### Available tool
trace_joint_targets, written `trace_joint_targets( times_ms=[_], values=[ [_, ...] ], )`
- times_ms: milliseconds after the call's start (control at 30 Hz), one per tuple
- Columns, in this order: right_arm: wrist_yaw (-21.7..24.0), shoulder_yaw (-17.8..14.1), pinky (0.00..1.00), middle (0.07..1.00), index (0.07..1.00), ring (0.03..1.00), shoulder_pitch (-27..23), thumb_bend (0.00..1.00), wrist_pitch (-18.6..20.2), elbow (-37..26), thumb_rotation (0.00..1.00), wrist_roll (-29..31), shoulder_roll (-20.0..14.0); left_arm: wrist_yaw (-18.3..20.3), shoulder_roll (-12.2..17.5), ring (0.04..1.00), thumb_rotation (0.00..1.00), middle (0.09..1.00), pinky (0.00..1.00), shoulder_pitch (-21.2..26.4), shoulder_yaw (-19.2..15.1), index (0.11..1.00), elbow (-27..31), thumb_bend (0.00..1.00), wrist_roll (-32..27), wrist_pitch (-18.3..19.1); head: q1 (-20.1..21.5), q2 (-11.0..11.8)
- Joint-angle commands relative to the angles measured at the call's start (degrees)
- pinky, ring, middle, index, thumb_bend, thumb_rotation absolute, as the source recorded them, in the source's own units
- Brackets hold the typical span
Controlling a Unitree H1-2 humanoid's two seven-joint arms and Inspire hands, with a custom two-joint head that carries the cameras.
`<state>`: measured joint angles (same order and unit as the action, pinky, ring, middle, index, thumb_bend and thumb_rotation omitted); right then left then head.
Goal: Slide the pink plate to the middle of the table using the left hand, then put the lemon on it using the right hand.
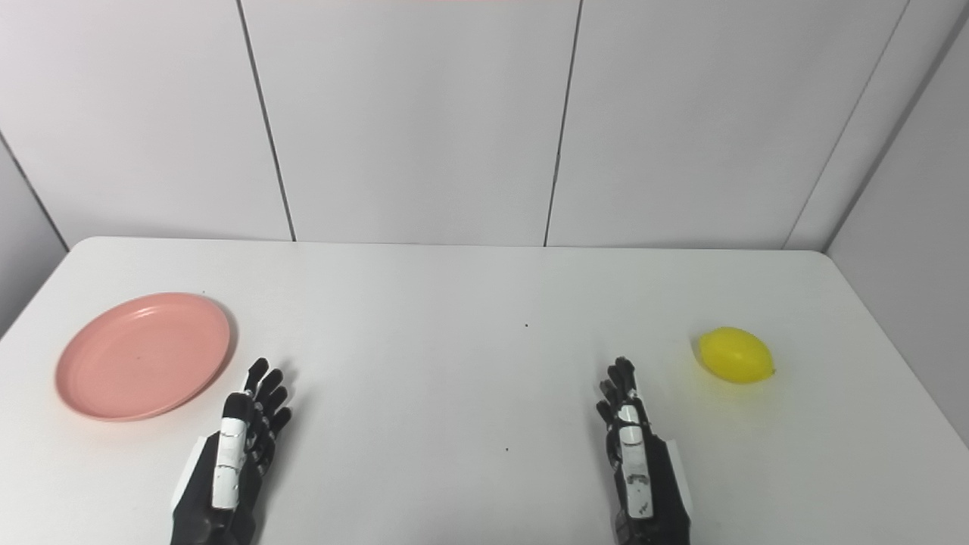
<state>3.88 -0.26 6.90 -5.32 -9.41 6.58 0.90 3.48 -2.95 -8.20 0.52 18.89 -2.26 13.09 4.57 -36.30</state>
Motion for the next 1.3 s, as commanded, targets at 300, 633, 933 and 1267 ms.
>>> trace_joint_targets(
  times_ms=[300, 633, 933, 1267],
  values=[
    [0.62, -0.27, 1.0, 1.0, 0.991, 0.996, 0.78, 0.77, -0.61, 2.05, 1.0, 1.41, -0.6, 0.51, 1.2, 1.0, 1.0, 1.0, 1.0, -2.61, 0.36, 1.0, 0.28, 0.78, -0.4, 0.52, -0.01, 0.12],
    [-0.2, 0.0, 1.0, 0.997, 0.986, 0.998, 1.06, 0.78, 2.21, 1.53, 1.0, 1.3, -0.73, 0.47, 1.11, 1.0, 1.0, 1.0, 1.0, -2.79, 0.63, 1.0, 0.72, 0.77, -0.34, 0.42, -0.23, -0.01],
    [-0.49, 0.09, 1.0, 1.0, 0.998, 1.0, 1.07, 0.77, 4.0, 1.04, 1.0, 1.36, -0.61, 0.46, 1.13, 1.0, 1.0, 1.0, 1.0, -2.71, 0.53, 1.0, 0.75, 0.77, -0.48, 0.78, -0.39, 0.09],
    [0.77, -0.88, 1.0, 1.0, 1.0, 1.0, 1.36, 0.77, 2.7, 1.64, 1.0, 3.38, -2.19, -0.67, -0.3, 1.0, 1.0, 1.0, 1.0, -3.18, 2.2, 1.0, 0.46, 0.74, 1.49, 0.15, -7.83, 1.31]
  ],
)
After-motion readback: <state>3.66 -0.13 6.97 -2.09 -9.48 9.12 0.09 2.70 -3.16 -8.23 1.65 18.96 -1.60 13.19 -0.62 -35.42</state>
